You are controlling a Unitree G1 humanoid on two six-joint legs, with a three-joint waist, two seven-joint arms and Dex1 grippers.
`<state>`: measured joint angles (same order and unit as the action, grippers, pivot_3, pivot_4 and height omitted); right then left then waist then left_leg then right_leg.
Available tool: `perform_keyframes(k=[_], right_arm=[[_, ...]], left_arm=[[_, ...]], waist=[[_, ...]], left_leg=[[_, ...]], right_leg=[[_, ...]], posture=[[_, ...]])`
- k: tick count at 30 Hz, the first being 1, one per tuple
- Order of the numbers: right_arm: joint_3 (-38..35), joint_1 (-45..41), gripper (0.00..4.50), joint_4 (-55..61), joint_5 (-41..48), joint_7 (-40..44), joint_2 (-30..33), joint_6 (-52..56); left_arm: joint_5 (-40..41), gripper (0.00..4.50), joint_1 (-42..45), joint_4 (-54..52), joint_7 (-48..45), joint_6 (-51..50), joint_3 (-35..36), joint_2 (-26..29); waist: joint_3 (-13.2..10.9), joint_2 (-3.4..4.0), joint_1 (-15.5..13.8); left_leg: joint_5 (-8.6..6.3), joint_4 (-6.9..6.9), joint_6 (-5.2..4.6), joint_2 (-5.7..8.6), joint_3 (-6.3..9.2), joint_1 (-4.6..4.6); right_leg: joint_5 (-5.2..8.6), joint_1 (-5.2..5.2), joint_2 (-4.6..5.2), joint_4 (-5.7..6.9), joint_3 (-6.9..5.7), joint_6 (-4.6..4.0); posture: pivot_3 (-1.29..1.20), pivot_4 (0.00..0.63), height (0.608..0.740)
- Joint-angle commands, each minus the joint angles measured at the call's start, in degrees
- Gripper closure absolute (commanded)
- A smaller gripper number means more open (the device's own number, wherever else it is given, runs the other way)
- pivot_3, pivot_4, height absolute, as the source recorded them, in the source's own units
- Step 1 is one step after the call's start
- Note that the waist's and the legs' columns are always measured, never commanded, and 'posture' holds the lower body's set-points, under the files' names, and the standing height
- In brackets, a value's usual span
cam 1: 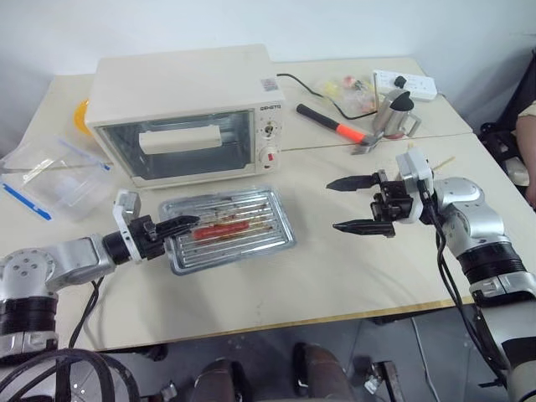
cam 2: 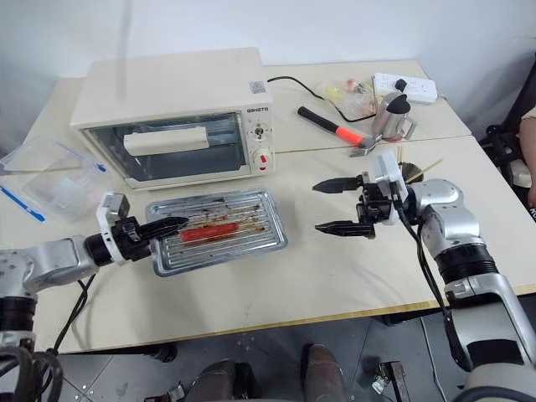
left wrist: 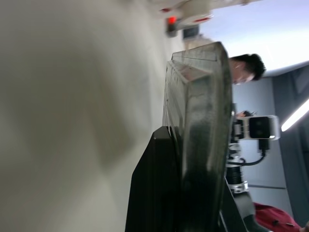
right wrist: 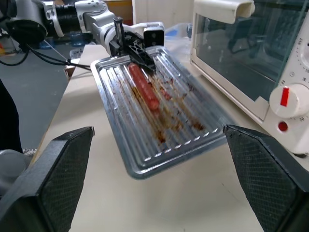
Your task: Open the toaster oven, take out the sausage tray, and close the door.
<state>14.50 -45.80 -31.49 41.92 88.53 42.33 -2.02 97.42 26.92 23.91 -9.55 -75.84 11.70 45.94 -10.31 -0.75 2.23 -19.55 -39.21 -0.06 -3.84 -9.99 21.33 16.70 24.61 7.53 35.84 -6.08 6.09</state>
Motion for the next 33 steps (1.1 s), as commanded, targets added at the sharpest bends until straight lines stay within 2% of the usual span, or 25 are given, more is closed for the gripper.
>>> perform_keyframes(k=[1,3,6,12,17,19,22,25,27,29,30,32,33], right_arm=[[-3.41,0.01,0.02,1.47,-0.42,3.97,1.22,-0.54],[-4.39,0.27,0.02,1.76,-1.06,3.97,1.22,-0.44],[-5.29,0.24,0.00,1.51,-1.95,3.97,0.94,-0.31],[-5.39,-0.24,0.00,1.13,-2.71,3.97,0.96,-0.08],[-4.99,-0.69,0.00,0.87,-2.64,3.97,1.43,0.08],[-4.58,-0.65,0.00,0.92,-2.54,3.97,1.72,0.07],[-3.81,-0.79,0.00,0.81,-2.22,3.97,2.15,0.22],[-2.88,-1.07,0.00,0.56,-1.95,3.97,2.39,-0.03],[-1.81,-1.30,0.00,0.30,-2.06,3.97,2.58,-0.80],[-0.08,-1.95,0.00,-1.17,-3.19,3.97,1.80,-4.89],[0.88,-2.54,0.00,-2.47,-4.06,3.97,1.24,-7.32],[3.12,-3.50,0.00,-4.67,-5.38,3.97,0.97,-11.16],[4.94,-3.99,0.00,-6.06,-6.28,3.97,0.98,-14.00]], left_arm=[[-9.05,4.50,4.15,3.43,-8.00,-1.67,-1.83,-0.24],[-15.35,4.50,6.10,5.32,-12.08,-0.94,-3.32,-0.01],[-22.06,3.89,8.29,7.51,-18.17,-2.00,-4.83,0.59],[-33.20,2.08,11.60,9.27,-28.90,-2.78,-6.90,2.70],[-40.47,0.51,11.72,9.59,-38.41,-2.17,-8.53,7.46],[-43.26,0.03,11.62,9.72,-41.98,-1.36,-9.41,9.08],[-47.95,0.03,10.42,8.53,-49.03,1.33,-11.95,13.69],[-53.29,0.03,7.40,5.51,-55.95,10.53,-13.07,17.37],[-55.00,0.03,3.76,2.51,-57.87,22.37,-7.66,16.25],[-59.68,0.03,-2.66,-0.19,-62.02,42.88,-2.90,14.64],[-62.90,0.03,-5.66,-1.18,-60.59,52.40,-0.76,13.37],[-67.45,0.03,-9.63,-1.93,-59.95,65.04,1.52,11.83],[-68.37,0.03,-11.62,-1.78,-61.87,68.29,2.21,11.99]], waist=[[0.00,0.00,-0.27],[0.00,0.00,-0.46],[0.00,0.00,-0.54],[-0.01,-0.01,-0.53],[-0.01,-0.01,-0.37],[-0.01,-0.01,-0.45],[-0.01,-0.01,-0.46],[-0.02,-0.03,-0.32],[-0.02,-0.02,-0.41],[-0.02,-0.02,-0.42],[-0.02,-0.02,-0.42],[-0.02,-0.02,-0.21],[-0.02,-0.02,-0.20]], left_leg=[[0.03,-0.01,0.02,0.00,-0.05,0.00],[0.04,-0.01,0.03,0.00,-0.05,0.00],[0.06,-0.01,0.05,0.00,-0.10,0.00],[0.06,0.00,0.05,0.00,-0.17,0.02],[0.06,0.00,0.06,-0.01,-0.20,0.02],[0.06,0.00,0.06,-0.01,-0.21,0.03],[0.06,-0.01,0.05,0.00,-0.22,0.03],[0.06,0.00,0.07,-0.02,-0.26,0.05],[0.06,0.02,0.06,-0.02,-0.26,0.09],[0.05,0.00,0.06,-0.05,-0.22,0.11],[0.05,-0.01,0.06,-0.05,-0.20,0.11],[0.04,-0.01,0.04,-0.04,-0.19,0.14],[0.04,-0.02,0.04,-0.04,-0.20,0.16]], right_leg=[[0.00,0.00,-0.01,0.00,0.00,0.00],[0.00,0.00,-0.01,0.02,0.00,0.00],[0.00,0.00,-0.03,0.02,-0.01,0.00],[0.00,0.01,-0.03,0.03,-0.03,0.00],[0.00,0.04,-0.03,0.05,-0.03,0.00],[0.00,0.04,-0.03,0.05,-0.03,0.00],[0.00,0.04,-0.02,0.05,-0.03,0.00],[0.00,0.13,-0.03,0.07,-0.03,0.00],[0.00,0.20,0.00,0.06,-0.03,0.00],[0.00,0.26,0.05,0.10,-0.03,0.00],[0.00,0.33,0.11,0.13,-0.02,0.00],[0.00,0.43,0.15,0.15,0.00,-0.01],[-0.02,0.47,0.15,0.15,0.00,-0.03]], posture=[[0.00,0.150,0.740],[0.00,0.150,0.740],[0.00,0.150,0.740],[0.00,0.150,0.740],[0.00,0.150,0.740],[0.00,0.150,0.740],[0.00,0.150,0.740],[0.00,0.150,0.740],[0.00,0.150,0.740],[0.00,0.150,0.740],[0.00,0.150,0.740],[0.00,0.150,0.740],[0.00,0.150,0.740]])
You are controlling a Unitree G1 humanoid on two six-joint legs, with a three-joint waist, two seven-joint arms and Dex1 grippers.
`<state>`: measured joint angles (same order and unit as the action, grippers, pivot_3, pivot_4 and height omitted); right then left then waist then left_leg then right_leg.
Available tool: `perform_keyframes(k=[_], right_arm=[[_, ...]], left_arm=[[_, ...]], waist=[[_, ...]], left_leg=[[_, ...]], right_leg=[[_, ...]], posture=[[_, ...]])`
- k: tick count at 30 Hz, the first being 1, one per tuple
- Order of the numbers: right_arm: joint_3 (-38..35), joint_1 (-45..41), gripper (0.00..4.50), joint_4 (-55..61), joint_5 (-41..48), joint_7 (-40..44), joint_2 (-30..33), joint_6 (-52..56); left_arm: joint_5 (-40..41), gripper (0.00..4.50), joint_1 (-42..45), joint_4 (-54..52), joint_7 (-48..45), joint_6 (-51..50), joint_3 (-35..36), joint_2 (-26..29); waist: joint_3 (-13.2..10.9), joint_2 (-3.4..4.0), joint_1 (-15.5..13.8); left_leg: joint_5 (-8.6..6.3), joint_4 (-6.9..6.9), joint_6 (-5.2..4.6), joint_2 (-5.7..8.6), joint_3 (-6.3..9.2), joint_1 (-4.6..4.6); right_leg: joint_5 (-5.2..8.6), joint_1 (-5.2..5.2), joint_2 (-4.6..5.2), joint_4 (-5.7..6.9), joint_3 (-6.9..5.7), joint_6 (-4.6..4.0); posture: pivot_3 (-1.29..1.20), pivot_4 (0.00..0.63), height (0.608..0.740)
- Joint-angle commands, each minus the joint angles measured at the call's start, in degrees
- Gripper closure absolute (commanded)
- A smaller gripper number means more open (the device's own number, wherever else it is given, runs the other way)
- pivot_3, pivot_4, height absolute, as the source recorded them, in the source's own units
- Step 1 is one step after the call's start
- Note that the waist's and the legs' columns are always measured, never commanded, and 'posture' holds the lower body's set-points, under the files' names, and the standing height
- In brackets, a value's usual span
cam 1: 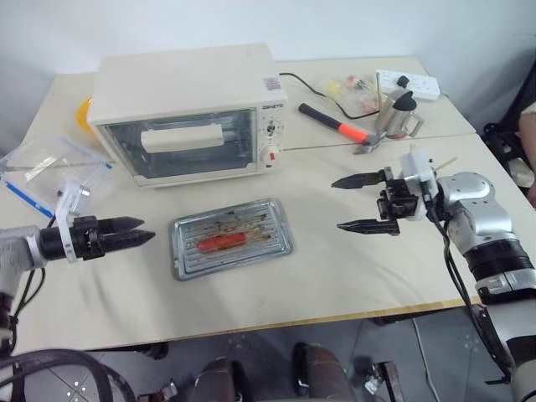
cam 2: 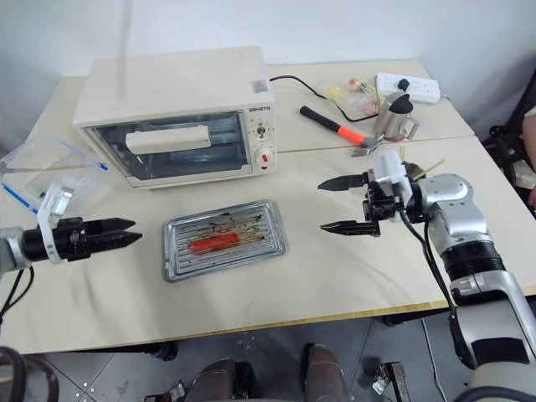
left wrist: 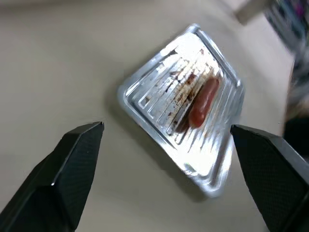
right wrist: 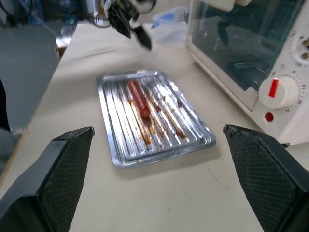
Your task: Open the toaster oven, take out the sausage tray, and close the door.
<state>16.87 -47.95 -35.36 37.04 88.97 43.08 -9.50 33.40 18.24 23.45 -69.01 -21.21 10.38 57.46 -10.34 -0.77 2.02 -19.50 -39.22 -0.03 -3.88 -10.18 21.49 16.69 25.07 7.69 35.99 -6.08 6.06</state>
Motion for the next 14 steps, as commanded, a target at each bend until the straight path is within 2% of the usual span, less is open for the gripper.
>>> perform_keyframes(k=[1,4,8,14], right_arm=[[3.96,-2.23,0.00,-3.24,-1.81,3.53,0.32,-8.53],[6.03,-4.10,0.00,-8.33,-2.51,3.53,-0.56,-13.31],[7.80,-5.76,0.00,-15.29,-3.70,3.53,-0.80,-16.71],[5.52,-6.04,0.00,-19.48,-3.76,3.53,-1.86,-17.15]], left_arm=[[-4.72,0.03,-4.09,-1.00,-4.26,15.35,3.82,0.68],[-4.43,0.03,-5.75,2.81,-9.87,18.80,5.75,1.56],[-7.91,0.03,-6.79,10.00,-12.34,26.16,6.77,2.22],[-7.94,0.03,-5.35,14.82,-14.53,28.80,7.93,1.70]], waist=[[0.00,0.00,0.11],[0.00,0.00,0.10],[0.00,0.00,0.13],[0.00,0.00,0.07]], left_leg=[[0.00,0.00,0.00,0.00,-0.03,0.01],[-0.01,0.00,-0.03,0.00,-0.51,0.03],[0.00,0.00,-0.09,-0.03,-0.68,0.02],[-0.06,0.00,-0.18,-0.06,-0.85,0.03]], right_leg=[[0.00,0.04,0.01,0.04,-0.01,0.00],[-0.01,0.11,0.00,0.05,-0.02,-0.01],[-0.01,0.18,0.01,0.09,-0.01,-0.02],[-0.03,0.25,0.03,0.10,-0.05,0.01]], posture=[[0.00,0.150,0.740],[0.00,0.150,0.740],[0.00,0.150,0.740],[0.00,0.150,0.740]])
